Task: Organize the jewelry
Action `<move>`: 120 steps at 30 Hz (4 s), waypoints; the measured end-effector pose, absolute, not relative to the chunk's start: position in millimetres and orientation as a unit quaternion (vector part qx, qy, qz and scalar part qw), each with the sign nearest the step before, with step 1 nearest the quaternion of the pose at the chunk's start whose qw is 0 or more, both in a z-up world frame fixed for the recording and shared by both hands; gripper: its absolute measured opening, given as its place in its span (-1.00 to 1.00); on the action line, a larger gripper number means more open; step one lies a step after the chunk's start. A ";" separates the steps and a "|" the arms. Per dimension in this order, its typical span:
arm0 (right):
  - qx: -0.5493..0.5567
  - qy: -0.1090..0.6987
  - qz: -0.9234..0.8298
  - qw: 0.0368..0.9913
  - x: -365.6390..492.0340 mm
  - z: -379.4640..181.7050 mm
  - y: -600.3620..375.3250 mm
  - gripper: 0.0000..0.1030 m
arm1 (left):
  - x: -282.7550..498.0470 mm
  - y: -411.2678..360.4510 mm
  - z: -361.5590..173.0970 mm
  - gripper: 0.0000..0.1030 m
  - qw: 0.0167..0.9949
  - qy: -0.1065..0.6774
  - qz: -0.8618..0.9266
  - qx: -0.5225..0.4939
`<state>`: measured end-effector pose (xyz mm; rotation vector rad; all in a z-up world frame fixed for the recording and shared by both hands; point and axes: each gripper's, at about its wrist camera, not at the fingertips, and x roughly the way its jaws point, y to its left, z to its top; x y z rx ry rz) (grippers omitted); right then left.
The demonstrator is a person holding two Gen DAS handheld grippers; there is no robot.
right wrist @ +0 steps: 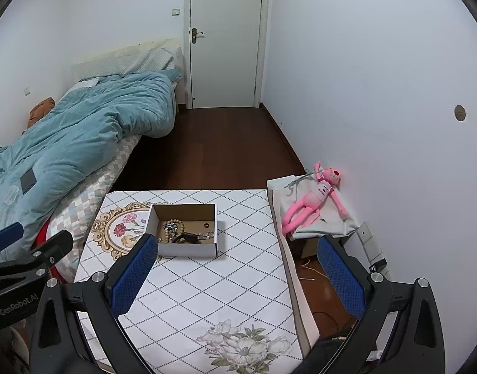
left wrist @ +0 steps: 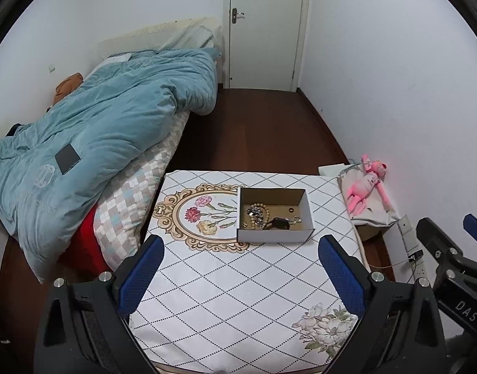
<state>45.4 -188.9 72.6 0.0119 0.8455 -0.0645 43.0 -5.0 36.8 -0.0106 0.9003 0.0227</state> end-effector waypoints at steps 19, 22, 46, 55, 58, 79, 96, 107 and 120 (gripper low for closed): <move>-0.008 0.485 -0.032 0.874 139.2 12.3 -178.2 1.00 | 115.6 -4.6 -9.5 0.97 0.867 0.498 0.030 0.006; -0.012 0.495 -0.033 0.868 149.4 4.9 -177.1 1.00 | 124.5 -4.1 -14.5 0.97 0.863 0.504 0.032 0.003; -0.019 0.523 -0.017 0.852 159.2 -9.5 -166.4 1.00 | 124.9 5.2 -22.7 0.97 0.860 0.510 0.032 0.002; -0.021 0.525 -0.011 0.851 158.6 -8.6 -163.4 1.00 | 122.9 6.5 -21.8 0.97 0.859 0.510 0.032 0.002; -0.020 0.525 -0.010 0.851 158.3 -8.5 -163.1 1.00 | 122.1 7.5 -21.6 0.97 0.859 0.510 0.033 0.002; -0.018 0.526 -0.005 0.850 153.3 -9.5 -162.3 1.00 | 120.5 8.1 -18.1 0.97 0.861 0.507 0.027 0.007; -0.015 0.527 -0.002 0.850 152.0 -8.4 -163.8 1.00 | 121.4 7.4 -13.7 0.97 0.863 0.504 0.026 0.010; -0.014 0.528 -0.003 0.849 151.7 -8.3 -164.8 1.00 | 121.1 7.2 -12.9 0.97 0.862 0.505 0.026 0.010; -0.015 0.528 -0.003 0.849 150.8 -7.3 -163.9 1.00 | 121.2 7.6 -13.9 0.97 0.862 0.506 0.025 0.010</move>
